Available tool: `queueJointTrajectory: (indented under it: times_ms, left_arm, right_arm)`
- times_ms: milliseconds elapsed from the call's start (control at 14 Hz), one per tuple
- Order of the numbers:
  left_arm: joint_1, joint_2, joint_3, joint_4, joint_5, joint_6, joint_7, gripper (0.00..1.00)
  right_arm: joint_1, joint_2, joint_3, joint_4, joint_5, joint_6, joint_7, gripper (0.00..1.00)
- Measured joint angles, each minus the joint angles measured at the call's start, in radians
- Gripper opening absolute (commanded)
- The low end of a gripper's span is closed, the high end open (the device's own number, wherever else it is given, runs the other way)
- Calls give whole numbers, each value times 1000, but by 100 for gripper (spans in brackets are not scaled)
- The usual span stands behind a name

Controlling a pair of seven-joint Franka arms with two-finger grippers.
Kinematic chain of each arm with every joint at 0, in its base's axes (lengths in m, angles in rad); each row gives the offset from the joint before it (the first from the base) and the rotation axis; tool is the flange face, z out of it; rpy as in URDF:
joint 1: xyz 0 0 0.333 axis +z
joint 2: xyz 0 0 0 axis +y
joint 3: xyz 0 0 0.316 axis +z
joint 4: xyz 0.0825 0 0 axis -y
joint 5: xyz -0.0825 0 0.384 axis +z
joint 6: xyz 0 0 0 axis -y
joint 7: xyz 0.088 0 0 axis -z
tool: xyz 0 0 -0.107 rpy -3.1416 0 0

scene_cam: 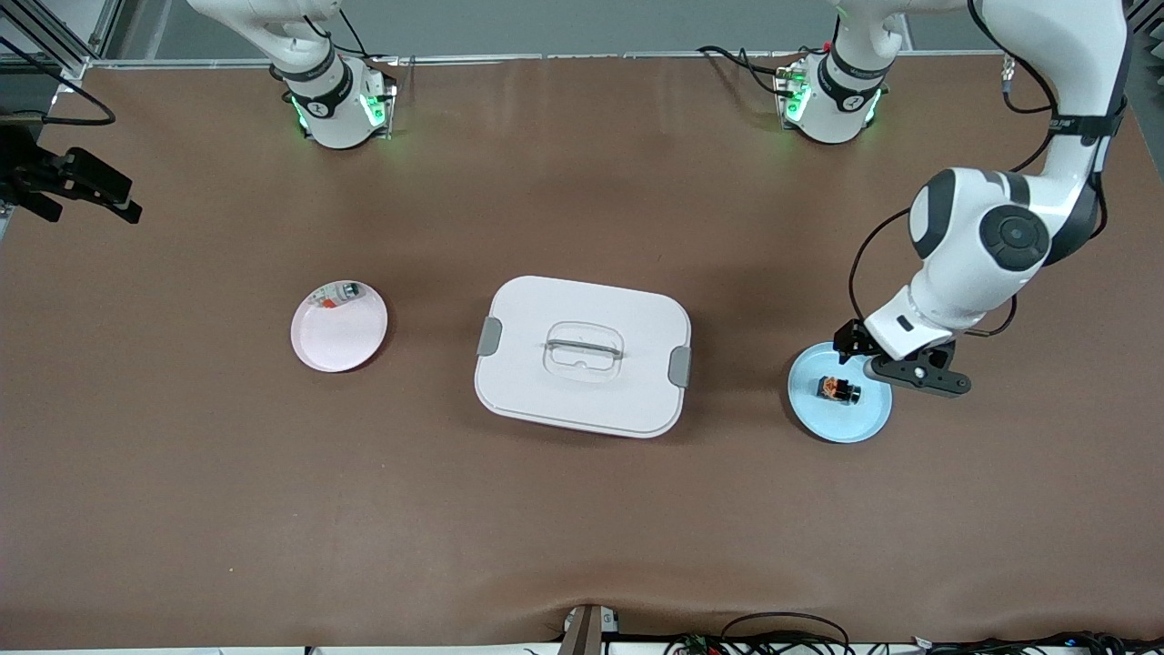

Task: Transfer orange switch to right arm and place
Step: 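Lower the left gripper and grasp the black-orange switch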

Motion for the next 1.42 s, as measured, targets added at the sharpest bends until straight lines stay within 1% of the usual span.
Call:
queueJointTrajectory:
  times_ms: [570, 855, 1282, 1425]
  left_arm:
    - [0, 144, 0, -3, 13, 158, 2, 100]
    - [3, 179, 1, -5, 35, 193, 2, 100]
    - [3, 223, 2, -8, 38, 229, 3, 100]
    - [5, 228, 2, -8, 60, 234, 3, 100]
  right_arm:
    - [0, 0, 0, 0, -2, 2, 0, 100]
    - [0, 0, 0, 0, -2, 7, 0, 100]
    - [0, 0, 0, 0, -3, 17, 0, 100]
    - [0, 0, 0, 0, -3, 17, 0, 100]
